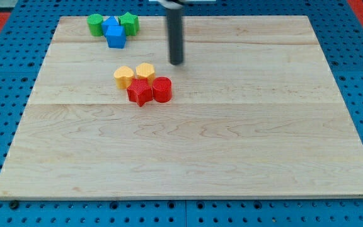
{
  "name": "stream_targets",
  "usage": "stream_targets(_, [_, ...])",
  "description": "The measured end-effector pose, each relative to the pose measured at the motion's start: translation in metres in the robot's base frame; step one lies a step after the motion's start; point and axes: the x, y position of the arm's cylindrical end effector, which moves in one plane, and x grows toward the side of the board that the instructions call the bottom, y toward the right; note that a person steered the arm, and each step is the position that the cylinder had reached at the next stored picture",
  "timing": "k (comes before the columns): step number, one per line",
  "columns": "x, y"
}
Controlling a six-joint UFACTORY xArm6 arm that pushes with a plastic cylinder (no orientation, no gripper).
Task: Push the red circle parallel to the right of the green star
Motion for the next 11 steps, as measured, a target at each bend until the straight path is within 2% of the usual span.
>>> stream_targets(1, [0.103,-0.014])
stream_targets(2, [0.106,-0.092])
stream_targets(3, [0.064,-0.114])
stream_targets(4, [0.049,-0.090])
stream_targets(7, [0.050,0.041])
stream_targets(10, [-0.074,0.117])
stream_targets(11, [-0.100,0.140])
